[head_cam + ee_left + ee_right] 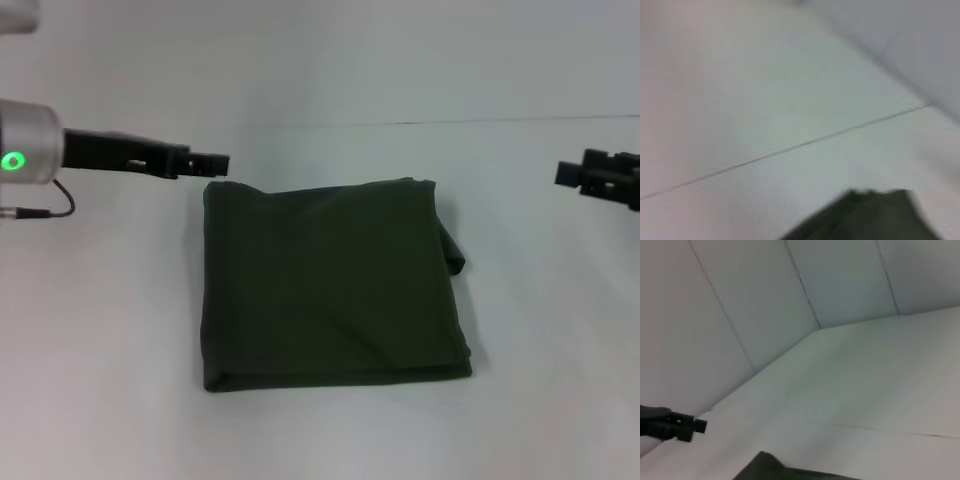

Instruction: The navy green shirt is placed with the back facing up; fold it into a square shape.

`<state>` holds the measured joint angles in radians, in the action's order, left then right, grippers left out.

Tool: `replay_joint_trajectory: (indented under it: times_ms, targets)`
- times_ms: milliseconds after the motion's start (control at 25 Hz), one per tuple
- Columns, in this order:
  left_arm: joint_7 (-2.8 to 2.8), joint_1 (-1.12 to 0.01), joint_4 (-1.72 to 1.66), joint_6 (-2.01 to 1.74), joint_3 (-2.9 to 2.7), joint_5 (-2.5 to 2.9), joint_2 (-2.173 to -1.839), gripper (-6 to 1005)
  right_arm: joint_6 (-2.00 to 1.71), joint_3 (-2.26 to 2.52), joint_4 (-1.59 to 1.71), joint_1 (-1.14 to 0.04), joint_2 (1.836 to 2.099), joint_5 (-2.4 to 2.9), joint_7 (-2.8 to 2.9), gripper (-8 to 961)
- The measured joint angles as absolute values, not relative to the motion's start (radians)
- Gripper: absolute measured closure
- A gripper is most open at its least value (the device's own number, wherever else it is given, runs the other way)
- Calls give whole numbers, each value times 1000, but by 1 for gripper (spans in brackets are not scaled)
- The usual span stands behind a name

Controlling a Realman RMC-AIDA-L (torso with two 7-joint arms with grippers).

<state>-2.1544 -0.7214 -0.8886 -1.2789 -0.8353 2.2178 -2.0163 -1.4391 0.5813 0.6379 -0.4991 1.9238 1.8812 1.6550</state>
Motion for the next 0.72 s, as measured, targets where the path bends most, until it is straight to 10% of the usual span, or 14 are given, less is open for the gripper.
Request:
replay_joint_trajectory:
  times_ms: [720]
  targets:
    - [-1368, -519, -675, -1749, -663, 2007, -2022, 31, -1603, 634, 619, -473, 2052, 2000, 1266, 14]
